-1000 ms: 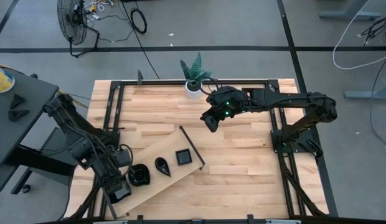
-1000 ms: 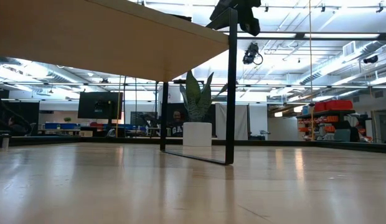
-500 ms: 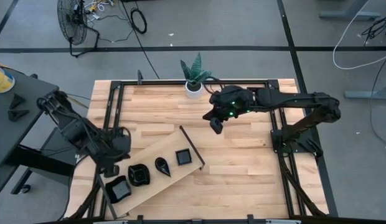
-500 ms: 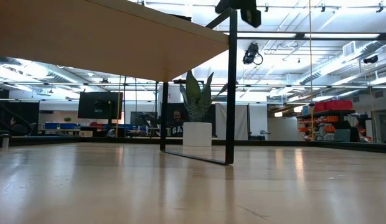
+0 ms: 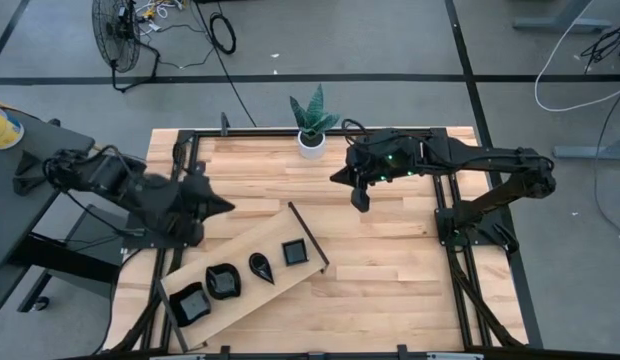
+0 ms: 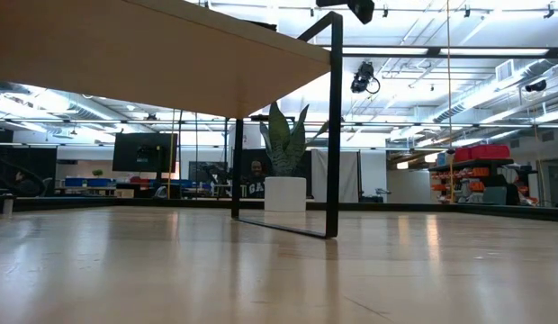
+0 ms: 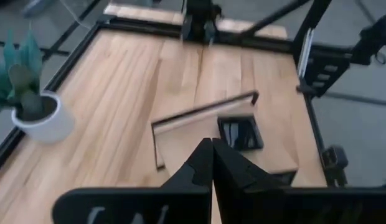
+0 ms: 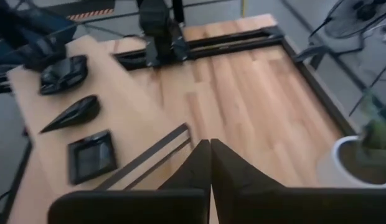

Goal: Pick & Place Mini shaped plates
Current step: Return to Home Position

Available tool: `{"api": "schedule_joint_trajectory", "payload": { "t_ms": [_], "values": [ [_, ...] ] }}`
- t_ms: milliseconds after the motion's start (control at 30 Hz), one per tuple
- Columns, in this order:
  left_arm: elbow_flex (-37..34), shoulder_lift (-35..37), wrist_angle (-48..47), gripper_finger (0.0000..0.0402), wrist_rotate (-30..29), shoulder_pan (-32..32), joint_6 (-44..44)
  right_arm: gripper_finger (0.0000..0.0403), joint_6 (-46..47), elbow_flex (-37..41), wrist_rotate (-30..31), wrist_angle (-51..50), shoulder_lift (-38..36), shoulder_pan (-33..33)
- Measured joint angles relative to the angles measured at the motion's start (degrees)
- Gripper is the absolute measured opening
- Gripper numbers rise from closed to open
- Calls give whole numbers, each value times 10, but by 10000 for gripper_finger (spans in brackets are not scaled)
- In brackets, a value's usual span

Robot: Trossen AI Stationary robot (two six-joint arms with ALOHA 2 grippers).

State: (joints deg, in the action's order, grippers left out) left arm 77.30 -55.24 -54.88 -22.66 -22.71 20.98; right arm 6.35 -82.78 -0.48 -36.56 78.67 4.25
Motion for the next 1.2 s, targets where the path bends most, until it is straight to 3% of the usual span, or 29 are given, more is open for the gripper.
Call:
{"api": "schedule_joint_trajectory", "payload": {
  "t_ms": [233, 433, 633, 967, 1200],
  "values": [
    [-8, -2, 80, 7, 79, 86, -65, 2, -15, 0, 5, 36, 1, 21],
    [-96, 41, 180, 4, 94, 121, -72, 2, -31, 23, 15, 100, 2, 23],
    [-188, 85, 226, 4, 101, 133, -61, 1, -10, 133, 7, 261, -17, 23],
    [-275, 201, 268, 3, 105, 136, -60, 0, 67, 400, 5, 571, -110, 7],
    [-324, 272, 270, 3, 105, 136, -66, 0, 109, 535, 15, 617, -203, -1]
  ]
}}
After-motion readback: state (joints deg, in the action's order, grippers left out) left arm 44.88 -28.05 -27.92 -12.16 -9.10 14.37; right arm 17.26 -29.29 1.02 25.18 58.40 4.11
